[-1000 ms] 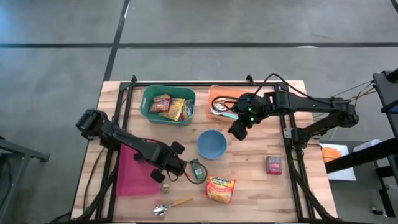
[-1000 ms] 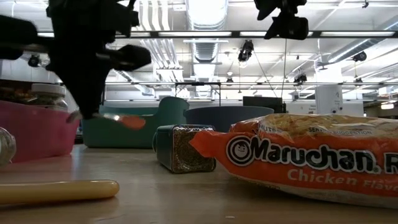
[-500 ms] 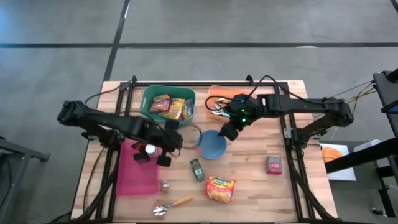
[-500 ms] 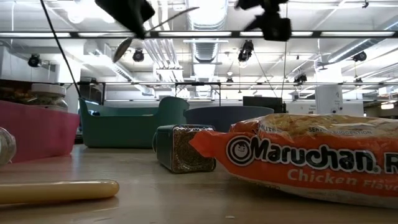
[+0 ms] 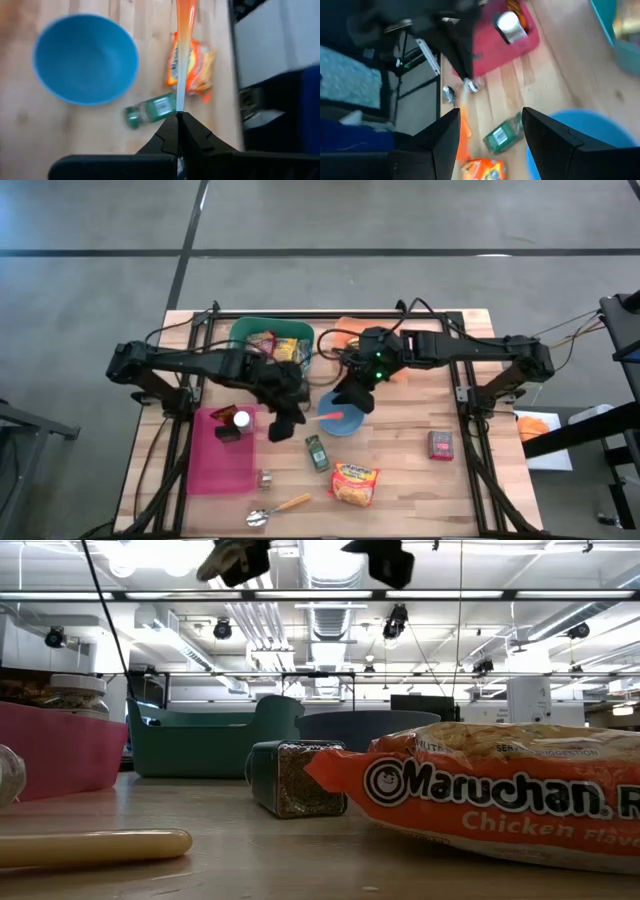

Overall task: Pick & Place Food Item
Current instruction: Put the orange spoon into the orange bin

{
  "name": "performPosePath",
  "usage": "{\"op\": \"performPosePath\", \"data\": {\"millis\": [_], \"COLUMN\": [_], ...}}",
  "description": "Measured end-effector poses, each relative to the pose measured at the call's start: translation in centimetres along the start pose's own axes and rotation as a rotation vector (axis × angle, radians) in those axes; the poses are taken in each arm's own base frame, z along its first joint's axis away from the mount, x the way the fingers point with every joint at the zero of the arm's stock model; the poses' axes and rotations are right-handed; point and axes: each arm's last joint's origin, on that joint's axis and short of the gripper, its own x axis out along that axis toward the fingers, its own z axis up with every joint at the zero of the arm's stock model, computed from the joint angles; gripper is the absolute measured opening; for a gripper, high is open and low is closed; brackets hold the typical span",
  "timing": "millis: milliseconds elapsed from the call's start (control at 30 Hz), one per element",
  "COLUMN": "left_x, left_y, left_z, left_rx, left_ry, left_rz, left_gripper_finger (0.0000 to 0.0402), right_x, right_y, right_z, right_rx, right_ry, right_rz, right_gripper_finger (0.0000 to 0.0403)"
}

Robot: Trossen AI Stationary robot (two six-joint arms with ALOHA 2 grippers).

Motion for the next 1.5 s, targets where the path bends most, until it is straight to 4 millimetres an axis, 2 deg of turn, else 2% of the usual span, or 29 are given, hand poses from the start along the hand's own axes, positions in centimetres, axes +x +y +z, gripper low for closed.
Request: {"op": "performPosePath", "data": {"millis": [100, 367, 533, 633, 800, 1033, 1233, 1333, 1500], "left_x": [-0.4, -2.9, -3.6, -3.7, -3.9, -4.1, -4.0, -4.0, -3.9], "left_y": [0.7, 2.1, 3.2, 3.9, 4.6, 5.9, 6.2, 6.2, 6.2], "left_z": [0.4, 1.2, 2.2, 2.5, 2.8, 3.4, 3.8, 3.8, 3.8], "left_rx": [-0.133, -0.265, -0.369, -0.409, -0.452, -0.481, -0.472, -0.470, -0.466], "left_ry": [-0.001, -0.103, -0.166, -0.182, -0.201, -0.253, -0.282, -0.281, -0.276], "left_rz": [-0.052, -0.103, -0.195, -0.204, -0.204, -0.195, -0.204, -0.211, -0.214], "left_gripper_finger": [0.0000, 0.0000, 0.0000, 0.0000, 0.0000, 0.0000, 0.0000, 0.0000, 0.0000], "right_x": [-0.3, -3.0, -3.4, -3.5, -3.4, -2.2, -1.0, -0.6, -0.6], "right_y": [1.1, 3.7, 5.4, 6.6, 7.1, 6.6, 6.3, 6.1, 6.1], "right_z": [0.1, 0.4, 0.1, -0.3, -1.0, -1.0, -0.8, -0.8, -0.8], "right_rx": [-0.129, -0.422, -0.703, -0.867, -1.060, -1.181, -1.244, -1.257, -1.259], "right_ry": [-0.021, -0.079, -0.078, -0.083, 0.009, 0.079, 0.117, 0.133, 0.136], "right_rz": [-0.053, -0.231, -0.319, -0.448, -0.591, -0.691, -0.750, -0.773, -0.773], "right_gripper_finger": [0.0209, 0.0209, 0.0209, 0.0209, 0.0209, 0.0209, 0.0204, 0.0184, 0.0116]}}
